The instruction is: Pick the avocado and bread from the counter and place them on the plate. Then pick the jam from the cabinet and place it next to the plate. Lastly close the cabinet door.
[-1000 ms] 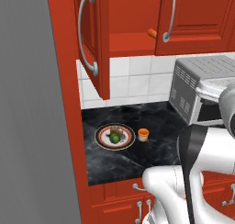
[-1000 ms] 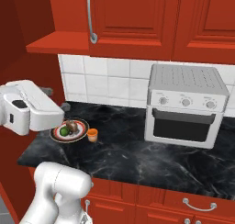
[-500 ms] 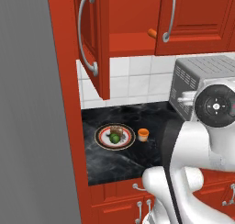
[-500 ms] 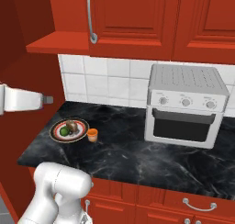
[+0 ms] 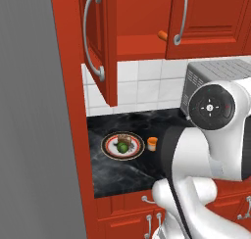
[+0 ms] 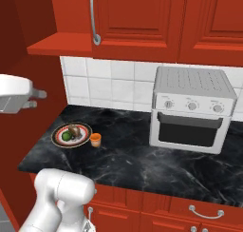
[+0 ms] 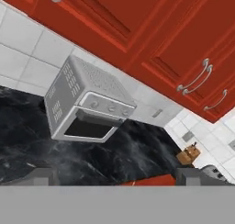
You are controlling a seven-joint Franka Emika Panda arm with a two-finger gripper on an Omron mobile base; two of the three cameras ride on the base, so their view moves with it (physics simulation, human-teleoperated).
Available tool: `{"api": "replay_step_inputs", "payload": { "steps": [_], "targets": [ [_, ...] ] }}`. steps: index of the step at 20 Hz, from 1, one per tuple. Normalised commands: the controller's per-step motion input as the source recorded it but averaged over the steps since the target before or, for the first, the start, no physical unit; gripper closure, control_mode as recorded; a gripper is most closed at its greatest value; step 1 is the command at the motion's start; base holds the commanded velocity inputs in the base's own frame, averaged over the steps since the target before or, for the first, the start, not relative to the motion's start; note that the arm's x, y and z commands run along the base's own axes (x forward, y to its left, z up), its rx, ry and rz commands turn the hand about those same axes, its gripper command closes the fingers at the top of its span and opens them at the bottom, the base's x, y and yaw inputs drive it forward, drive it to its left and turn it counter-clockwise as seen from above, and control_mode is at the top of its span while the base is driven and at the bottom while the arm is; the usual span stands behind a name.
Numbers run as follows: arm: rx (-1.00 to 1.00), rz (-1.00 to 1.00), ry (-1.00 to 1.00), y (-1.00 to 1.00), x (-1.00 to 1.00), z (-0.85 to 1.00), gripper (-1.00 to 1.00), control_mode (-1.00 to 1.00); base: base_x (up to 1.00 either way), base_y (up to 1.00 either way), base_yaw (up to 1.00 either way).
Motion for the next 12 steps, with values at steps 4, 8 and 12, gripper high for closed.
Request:
{"api": "replay_step_inputs", "payload": {
  "steps": [4,8,12],
  "targets": [
    [-0.19,0.14,0.15,0.00,-0.18,0.00,-1.00,-1.00,0.00,0.00,0.00],
    [-0.18,0.16,0.07,0.03,-0.29,0.00,-1.00,-1.00,0.00,0.00,0.00],
    [-0.20,0.14,0.04,0.29,-0.10,0.00,-1.00,-1.00,0.00,0.00,0.00]
  ]
}}
